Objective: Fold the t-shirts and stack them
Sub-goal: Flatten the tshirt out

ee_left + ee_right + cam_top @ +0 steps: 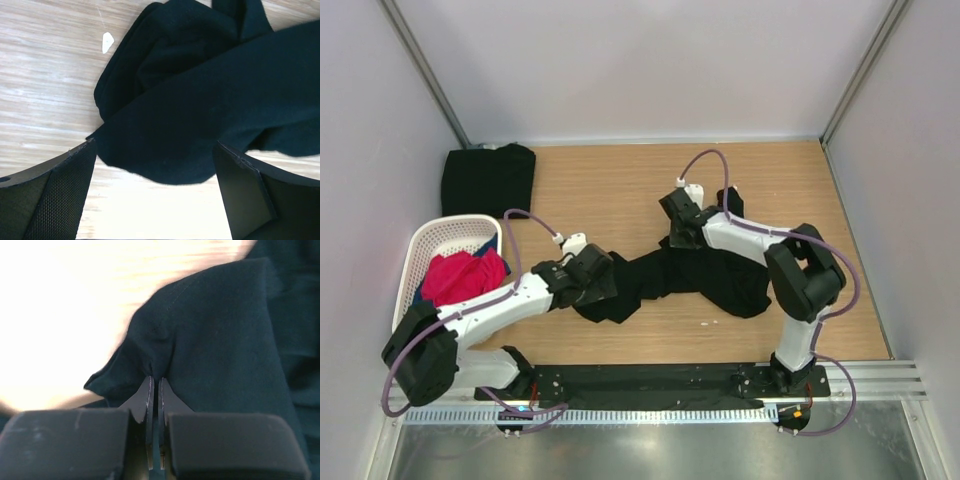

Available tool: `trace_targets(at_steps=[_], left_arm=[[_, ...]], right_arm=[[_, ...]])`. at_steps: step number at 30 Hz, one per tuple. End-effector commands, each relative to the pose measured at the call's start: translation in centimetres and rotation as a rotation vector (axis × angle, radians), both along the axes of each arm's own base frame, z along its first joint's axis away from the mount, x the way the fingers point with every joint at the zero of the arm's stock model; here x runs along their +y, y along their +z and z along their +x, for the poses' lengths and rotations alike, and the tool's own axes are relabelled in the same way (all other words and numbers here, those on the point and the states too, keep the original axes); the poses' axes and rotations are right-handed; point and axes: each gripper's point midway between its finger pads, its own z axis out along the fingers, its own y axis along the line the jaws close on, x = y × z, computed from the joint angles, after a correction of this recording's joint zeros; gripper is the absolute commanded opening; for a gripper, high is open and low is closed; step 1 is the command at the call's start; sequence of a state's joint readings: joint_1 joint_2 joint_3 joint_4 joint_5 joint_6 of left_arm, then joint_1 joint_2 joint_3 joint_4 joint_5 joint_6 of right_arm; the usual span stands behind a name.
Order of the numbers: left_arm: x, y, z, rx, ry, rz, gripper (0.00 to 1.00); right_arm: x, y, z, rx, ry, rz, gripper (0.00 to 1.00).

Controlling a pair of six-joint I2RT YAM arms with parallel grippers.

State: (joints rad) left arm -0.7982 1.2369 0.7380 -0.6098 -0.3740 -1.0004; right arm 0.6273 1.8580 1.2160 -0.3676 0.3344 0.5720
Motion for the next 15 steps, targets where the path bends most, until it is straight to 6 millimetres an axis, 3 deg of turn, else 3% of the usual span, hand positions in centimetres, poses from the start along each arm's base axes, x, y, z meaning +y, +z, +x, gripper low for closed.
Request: trace_targets(at_steps=[1,2,5,6,7,9,10,12,13,14,15], left_arm=[[-1.2,1.1,2.2,-0.059,0.007,-0.020,0.97],[-1.5,0.7,2.5,-0.056,0.000,-0.014,0.96],[-2.2,0.0,3.3,-0.055,-0.004,-0.005,0.90],[-2.1,-1.1,3.4,-0.029,-0.002,0.023,0.89],[-2.5,-0.8,4.0,-0.036,0.006,0.018,0.85],[-2.5,-1.5,4.6,-0.026,0.015,0.050,0.71],[-2.9,-1.3,5.2,-0.036,0.014,0.049,0.57],[-3.4,-0.8,6.5,-0.070,0.015,0.034,0.39],[-3.4,-0.8,7.0,-0.077,0.020,0.035,0.28],[-3.5,-0.2,8.3,-0.103,0.037,0.019,0.09],[-3.5,0.2,8.9,-0.115,0.046,0.017,0.01]], right_arm=[[-0.9,5.9,-0.7,-0.095,0.006,0.023,0.01],[-1.2,7.8,-0.9,-0.132,0.000,0.047,0.01],[-2.1,9.2,-2.6,-0.140,-0.002,0.071,0.01],[-2.3,11.1,-3.3,-0.170,0.004,0.109,0.01],[-2.8,10.9,-4.3,-0.154,0.009,0.111,0.01],[-3.0,12.6,-5.9,-0.166,0.026,0.170,0.01],[-3.7,11.8,-7.1,-0.137,0.028,0.164,0.01],[-4.1,13.2,-8.6,-0.155,0.034,0.217,0.02],[-4.5,12.4,-9.7,-0.134,0.039,0.217,0.01],[-4.7,12.3,-10.3,-0.128,0.040,0.231,0.02],[-4.7,12.3,-10.8,-0.123,0.042,0.249,0.02]])
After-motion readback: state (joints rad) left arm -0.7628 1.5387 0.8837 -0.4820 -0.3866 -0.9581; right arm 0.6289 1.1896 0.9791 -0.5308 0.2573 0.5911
